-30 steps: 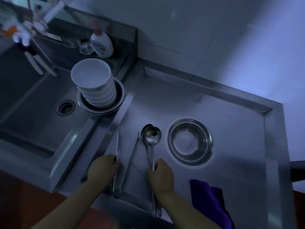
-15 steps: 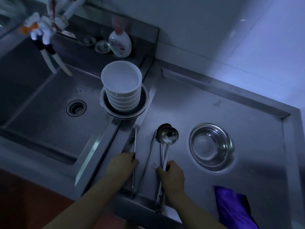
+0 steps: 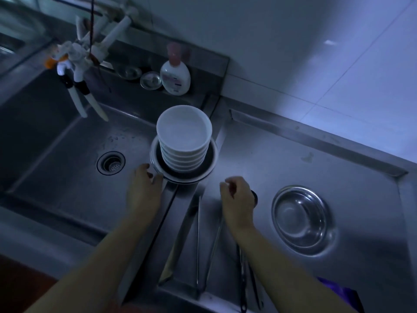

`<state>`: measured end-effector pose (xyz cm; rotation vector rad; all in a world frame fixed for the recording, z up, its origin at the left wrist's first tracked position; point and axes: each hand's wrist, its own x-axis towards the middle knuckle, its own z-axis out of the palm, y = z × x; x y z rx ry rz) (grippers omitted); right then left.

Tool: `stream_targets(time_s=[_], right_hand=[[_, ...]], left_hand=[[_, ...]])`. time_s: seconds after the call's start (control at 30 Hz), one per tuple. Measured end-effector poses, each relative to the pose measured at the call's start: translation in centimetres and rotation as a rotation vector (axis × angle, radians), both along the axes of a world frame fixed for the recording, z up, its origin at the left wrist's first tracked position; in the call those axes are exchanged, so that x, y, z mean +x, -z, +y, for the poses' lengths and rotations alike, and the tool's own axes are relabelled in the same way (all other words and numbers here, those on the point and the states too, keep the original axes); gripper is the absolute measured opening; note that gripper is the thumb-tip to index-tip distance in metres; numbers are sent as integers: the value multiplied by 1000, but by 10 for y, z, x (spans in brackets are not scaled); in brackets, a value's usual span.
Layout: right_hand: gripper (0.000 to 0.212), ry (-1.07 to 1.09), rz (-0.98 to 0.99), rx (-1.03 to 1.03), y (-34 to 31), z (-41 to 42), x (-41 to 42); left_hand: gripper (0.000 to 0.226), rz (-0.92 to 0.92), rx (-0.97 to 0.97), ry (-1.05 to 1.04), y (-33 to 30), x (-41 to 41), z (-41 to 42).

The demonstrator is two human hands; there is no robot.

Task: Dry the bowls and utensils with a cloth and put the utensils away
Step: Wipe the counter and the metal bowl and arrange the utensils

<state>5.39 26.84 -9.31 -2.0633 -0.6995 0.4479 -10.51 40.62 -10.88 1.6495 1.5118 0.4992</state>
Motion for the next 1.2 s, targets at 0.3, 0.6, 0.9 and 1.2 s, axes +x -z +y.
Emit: stream_targets(time_s=[0.3,0.6,0.9,1.2], right_hand=[[27,-32,218,-119,5,90,22],[13,30,120,-103,14,97,26],[13,97,105,-89,15,82,71],[12,200,50,-90,16,60,153]], left_hand=[[24,-169,8,-52,13,22,43],[27,-79,106,-7,12,33,53],[7,-74,104,86,18,76,46],[20,13,143,206,18,169,40]])
